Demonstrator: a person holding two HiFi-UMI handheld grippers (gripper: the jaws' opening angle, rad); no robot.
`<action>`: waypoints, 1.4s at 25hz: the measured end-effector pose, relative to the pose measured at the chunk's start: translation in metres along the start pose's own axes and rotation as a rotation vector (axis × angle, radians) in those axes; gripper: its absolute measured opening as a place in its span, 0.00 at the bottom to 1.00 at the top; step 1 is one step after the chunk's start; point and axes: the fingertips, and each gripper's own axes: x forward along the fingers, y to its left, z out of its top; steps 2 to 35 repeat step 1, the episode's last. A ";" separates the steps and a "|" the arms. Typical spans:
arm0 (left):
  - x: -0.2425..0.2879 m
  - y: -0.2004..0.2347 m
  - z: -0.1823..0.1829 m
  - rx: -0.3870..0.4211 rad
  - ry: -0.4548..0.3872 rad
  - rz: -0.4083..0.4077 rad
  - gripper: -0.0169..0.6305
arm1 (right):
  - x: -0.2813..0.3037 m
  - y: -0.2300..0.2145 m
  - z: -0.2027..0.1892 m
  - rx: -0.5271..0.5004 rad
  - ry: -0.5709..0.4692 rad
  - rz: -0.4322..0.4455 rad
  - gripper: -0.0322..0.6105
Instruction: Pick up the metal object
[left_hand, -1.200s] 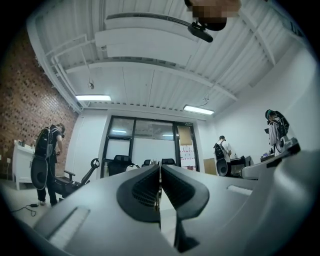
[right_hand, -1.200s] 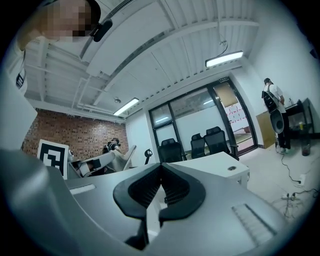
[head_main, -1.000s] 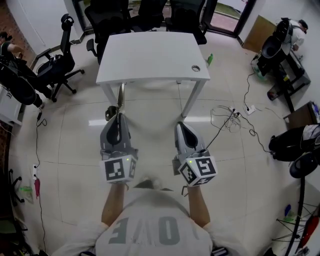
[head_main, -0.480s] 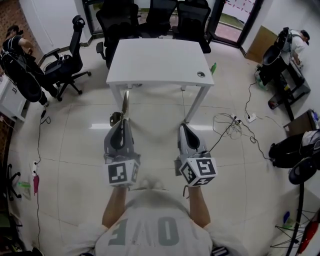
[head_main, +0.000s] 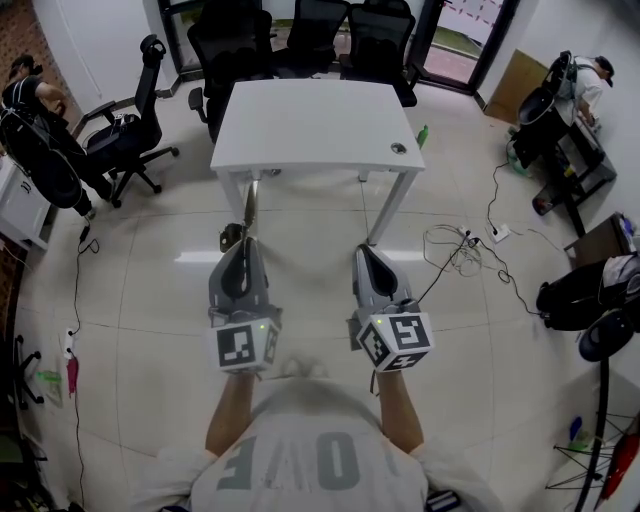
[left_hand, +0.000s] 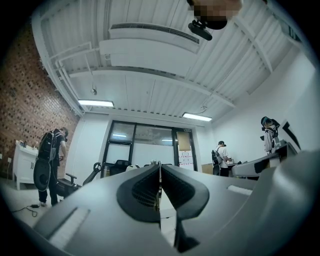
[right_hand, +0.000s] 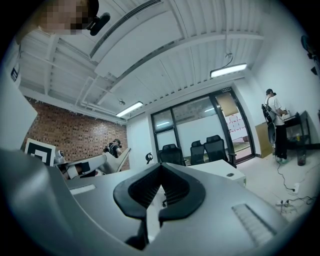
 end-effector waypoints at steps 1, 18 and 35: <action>0.000 0.000 0.000 0.000 0.001 -0.001 0.04 | 0.001 0.001 0.000 -0.002 0.001 0.000 0.07; 0.000 0.000 0.000 0.000 0.001 -0.001 0.04 | 0.001 0.001 0.000 -0.002 0.001 0.000 0.07; 0.000 0.000 0.000 0.000 0.001 -0.001 0.04 | 0.001 0.001 0.000 -0.002 0.001 0.000 0.07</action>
